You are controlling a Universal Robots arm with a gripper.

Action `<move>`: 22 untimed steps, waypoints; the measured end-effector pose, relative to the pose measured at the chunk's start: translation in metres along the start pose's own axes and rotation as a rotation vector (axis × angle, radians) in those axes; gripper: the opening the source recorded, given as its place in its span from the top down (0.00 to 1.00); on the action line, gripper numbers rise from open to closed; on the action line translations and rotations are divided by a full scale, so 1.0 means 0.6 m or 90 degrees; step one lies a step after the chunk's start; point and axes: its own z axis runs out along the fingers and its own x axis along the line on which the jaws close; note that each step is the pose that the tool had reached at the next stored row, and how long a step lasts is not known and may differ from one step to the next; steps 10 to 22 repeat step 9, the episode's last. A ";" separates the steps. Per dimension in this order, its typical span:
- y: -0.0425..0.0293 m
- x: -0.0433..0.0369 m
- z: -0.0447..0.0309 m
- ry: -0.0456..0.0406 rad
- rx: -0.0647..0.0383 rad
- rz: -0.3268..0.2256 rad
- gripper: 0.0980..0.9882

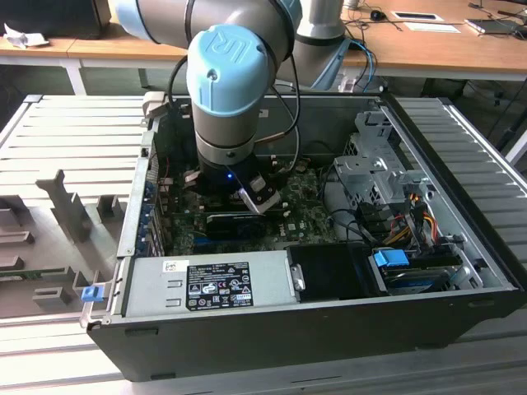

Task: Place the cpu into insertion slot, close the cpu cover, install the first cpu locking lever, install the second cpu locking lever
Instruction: 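Install the second cpu locking lever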

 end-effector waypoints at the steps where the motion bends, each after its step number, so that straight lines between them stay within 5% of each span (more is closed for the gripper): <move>1: 0.001 0.000 -0.003 0.0000 0.000 0.000 0.99; 8: 0.010 -0.001 -0.026 0.0006 0.004 0.000 0.99; 22: 0.010 -0.001 -0.027 0.0005 0.004 0.000 0.99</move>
